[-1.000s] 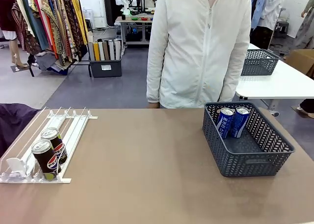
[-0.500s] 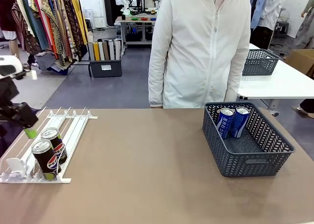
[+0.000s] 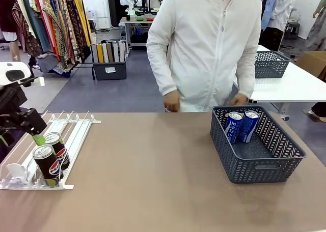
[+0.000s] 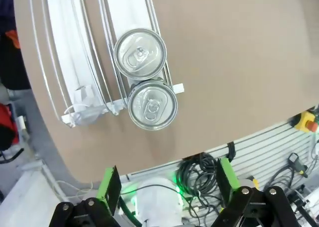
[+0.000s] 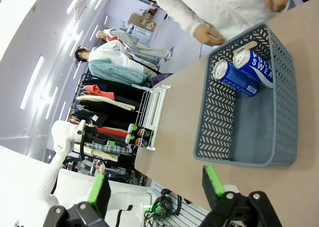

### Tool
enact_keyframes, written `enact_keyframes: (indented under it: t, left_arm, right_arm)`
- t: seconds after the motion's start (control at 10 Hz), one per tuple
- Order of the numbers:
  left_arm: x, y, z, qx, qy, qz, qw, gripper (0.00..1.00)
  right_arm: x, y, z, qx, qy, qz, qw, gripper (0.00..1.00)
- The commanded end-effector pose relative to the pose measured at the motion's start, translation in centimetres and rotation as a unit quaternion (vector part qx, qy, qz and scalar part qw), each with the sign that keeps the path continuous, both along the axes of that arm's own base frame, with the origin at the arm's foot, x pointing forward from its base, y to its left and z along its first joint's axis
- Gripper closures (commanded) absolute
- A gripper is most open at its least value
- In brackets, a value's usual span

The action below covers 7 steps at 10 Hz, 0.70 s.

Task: Retrieve and store the cans from the dispenser.
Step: Pick up one can from the Automatic Can Dispenser and place it in the middle of the table.

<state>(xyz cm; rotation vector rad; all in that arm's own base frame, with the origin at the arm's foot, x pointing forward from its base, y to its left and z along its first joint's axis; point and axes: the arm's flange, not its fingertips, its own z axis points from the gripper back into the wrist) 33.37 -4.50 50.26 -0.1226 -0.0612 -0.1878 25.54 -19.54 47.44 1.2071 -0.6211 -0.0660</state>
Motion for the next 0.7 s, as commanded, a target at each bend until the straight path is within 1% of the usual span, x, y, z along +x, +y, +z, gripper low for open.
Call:
enact_keyframes:
  t: [0.0, 0.1, 0.2, 0.4, 0.5, 0.6]
  left_arm:
    - [1.4, -0.7, -2.9, 0.022, -0.017, 0.044, 0.999, 0.00]
    - [2.0, -0.9, -4.3, 0.026, -0.026, 0.062, 0.997, 0.00]
    - [2.3, -0.9, -5.2, 0.019, -0.023, 0.062, 0.998, 0.00]
    - [2.8, -1.3, -6.1, 0.010, -0.028, 0.066, 0.997, 0.00]
    - [3.1, -1.6, -6.7, 0.015, -0.033, 0.078, 0.996, 0.00]
    - [3.6, -1.7, -7.5, 0.023, -0.019, 0.079, 0.996, 0.00]
  right_arm:
    - [0.3, 0.0, 0.2, 0.007, -0.016, -0.003, 1.000, 0.00]
    - [0.3, 0.0, 0.2, 0.007, -0.016, -0.003, 1.000, 0.00]
    - [0.3, 0.0, 0.2, 0.007, -0.016, -0.003, 1.000, 0.00]
    - [0.3, 0.0, 0.2, 0.007, -0.016, -0.003, 1.000, 0.00]
    - [0.3, 0.0, 0.2, 0.007, -0.016, -0.003, 1.000, 0.00]
    - [0.3, 0.0, 0.2, 0.007, -0.016, -0.003, 1.000, 0.00]
